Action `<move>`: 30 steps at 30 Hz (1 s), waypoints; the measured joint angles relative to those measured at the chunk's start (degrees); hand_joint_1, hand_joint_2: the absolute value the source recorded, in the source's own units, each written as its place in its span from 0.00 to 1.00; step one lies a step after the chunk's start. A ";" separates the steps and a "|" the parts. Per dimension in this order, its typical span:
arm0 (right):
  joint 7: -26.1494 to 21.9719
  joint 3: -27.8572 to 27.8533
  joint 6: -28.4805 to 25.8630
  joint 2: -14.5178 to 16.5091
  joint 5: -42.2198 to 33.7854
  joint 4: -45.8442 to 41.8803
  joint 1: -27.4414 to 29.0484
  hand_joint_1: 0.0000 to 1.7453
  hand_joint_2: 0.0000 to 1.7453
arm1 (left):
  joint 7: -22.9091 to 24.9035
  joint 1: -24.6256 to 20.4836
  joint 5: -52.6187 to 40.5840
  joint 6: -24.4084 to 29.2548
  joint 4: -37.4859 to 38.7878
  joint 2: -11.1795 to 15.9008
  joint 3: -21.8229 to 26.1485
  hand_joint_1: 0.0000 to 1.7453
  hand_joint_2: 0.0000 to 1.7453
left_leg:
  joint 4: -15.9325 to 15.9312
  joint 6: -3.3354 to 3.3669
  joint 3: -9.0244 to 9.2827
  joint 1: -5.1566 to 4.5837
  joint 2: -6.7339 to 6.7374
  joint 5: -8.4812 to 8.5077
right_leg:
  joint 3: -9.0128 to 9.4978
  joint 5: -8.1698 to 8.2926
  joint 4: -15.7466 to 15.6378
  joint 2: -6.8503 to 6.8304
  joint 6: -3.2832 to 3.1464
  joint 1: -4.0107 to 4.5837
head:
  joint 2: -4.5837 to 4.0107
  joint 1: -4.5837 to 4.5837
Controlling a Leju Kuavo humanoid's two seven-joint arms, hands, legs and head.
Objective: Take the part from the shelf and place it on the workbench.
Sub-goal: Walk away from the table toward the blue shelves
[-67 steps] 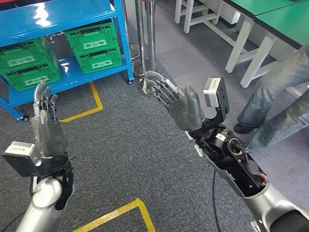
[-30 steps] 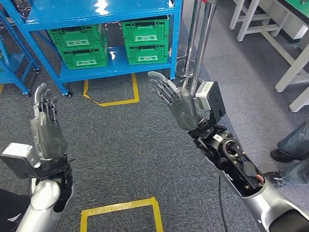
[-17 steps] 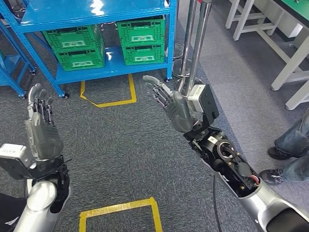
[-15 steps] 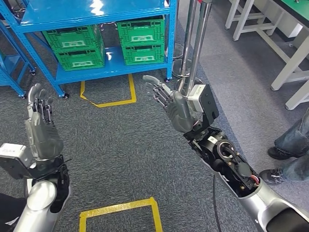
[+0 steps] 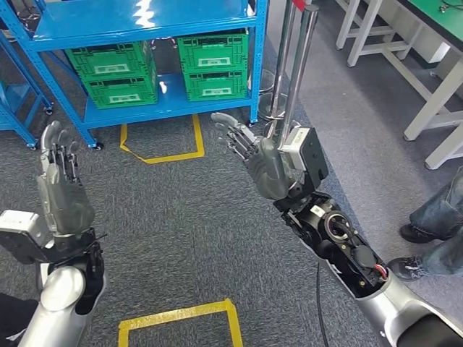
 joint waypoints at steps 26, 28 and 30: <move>-0.22 -0.37 -0.70 0.02 0.00 -0.27 1.36 0.00 0.00 | -1.05 -1.15 1.13 0.12 2.16 -0.33 -0.09 0.00 0.00 | 1.07 0.32 -4.82 -1.75 2.81 3.18 | 12.51 -0.17 -10.98 -0.55 -0.62 -0.27 | 0.00 -2.23; -0.27 -0.43 -0.68 0.01 0.00 -0.27 1.14 0.00 0.00 | -1.21 -1.17 1.19 0.30 2.22 -0.39 -0.09 0.00 0.00 | -0.37 0.47 -2.28 -1.40 2.63 2.24 | 11.04 0.88 -6.73 -0.64 -0.24 -0.22 | 0.00 -1.82; -0.33 -0.42 -0.65 0.02 0.00 -0.20 1.00 0.00 0.00 | -1.31 -1.13 1.26 0.44 2.32 -0.39 -0.09 0.00 0.00 | -1.04 0.59 0.03 -1.33 2.35 1.00 | 6.58 0.00 0.57 -0.58 -0.23 -0.23 | 0.00 -1.28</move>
